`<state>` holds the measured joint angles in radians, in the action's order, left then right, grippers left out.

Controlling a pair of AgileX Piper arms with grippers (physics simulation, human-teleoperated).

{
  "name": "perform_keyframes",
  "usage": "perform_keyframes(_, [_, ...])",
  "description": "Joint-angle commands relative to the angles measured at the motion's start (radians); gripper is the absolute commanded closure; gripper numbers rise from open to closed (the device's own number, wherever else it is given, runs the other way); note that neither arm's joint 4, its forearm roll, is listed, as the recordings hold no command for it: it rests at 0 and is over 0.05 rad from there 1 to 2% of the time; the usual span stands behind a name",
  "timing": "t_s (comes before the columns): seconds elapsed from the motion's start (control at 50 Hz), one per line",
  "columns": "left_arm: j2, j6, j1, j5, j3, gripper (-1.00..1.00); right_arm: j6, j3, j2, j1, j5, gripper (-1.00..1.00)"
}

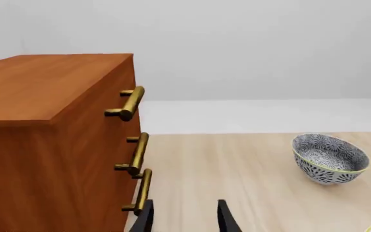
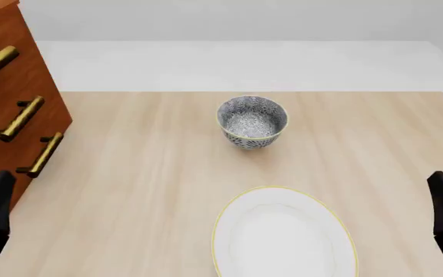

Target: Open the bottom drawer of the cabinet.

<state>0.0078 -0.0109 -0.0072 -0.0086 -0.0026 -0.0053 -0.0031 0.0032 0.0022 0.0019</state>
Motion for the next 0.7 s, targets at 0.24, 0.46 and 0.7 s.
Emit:
perform_keyframes(0.24, [0.18, -0.009, 0.01, -0.134, 0.002, -1.0, 0.059, 0.003, 0.089, -0.024, -0.067, -1.0])
perform_keyframes(0.46, [0.19, -0.065, -0.01, -0.123, 0.002, -1.0, 0.053, 0.002, 0.065, -0.021, -0.047, -1.0])
perform_keyframes(0.7, [0.255, -0.282, -0.064, -0.068, -0.056, -1.0, 0.058, -0.001, 0.014, -0.023, -0.011, -1.0])
